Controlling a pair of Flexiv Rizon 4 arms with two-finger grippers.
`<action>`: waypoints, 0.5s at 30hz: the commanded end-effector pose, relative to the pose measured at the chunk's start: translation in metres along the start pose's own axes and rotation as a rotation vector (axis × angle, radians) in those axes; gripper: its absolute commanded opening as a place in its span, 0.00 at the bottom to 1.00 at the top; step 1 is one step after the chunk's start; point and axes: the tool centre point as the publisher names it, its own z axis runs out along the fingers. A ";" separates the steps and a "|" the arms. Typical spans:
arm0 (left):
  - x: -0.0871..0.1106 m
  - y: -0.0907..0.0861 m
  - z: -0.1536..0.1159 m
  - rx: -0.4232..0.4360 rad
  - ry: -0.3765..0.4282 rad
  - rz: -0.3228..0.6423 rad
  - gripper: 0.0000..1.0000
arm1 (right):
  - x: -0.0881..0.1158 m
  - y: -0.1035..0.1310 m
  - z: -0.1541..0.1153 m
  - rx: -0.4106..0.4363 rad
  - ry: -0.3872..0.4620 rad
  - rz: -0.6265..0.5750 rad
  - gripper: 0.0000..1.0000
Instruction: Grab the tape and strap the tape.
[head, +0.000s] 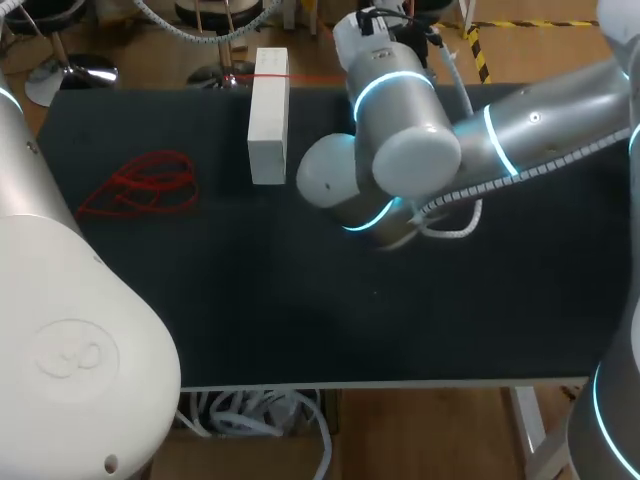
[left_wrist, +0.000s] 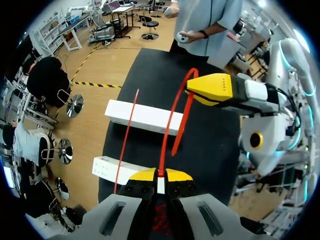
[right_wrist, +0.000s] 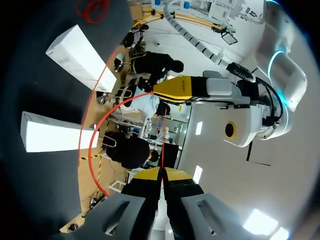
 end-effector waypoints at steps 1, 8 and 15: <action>0.000 -0.001 -0.001 -0.006 0.002 -0.001 0.00 | -0.005 0.008 0.006 0.005 0.140 -0.025 0.00; 0.000 -0.001 -0.001 -0.006 0.002 -0.001 0.00 | -0.003 0.015 0.011 -0.021 0.129 -0.063 0.00; 0.000 -0.001 -0.001 -0.006 0.002 -0.001 0.00 | -0.002 0.018 0.011 -0.041 0.121 -0.076 0.00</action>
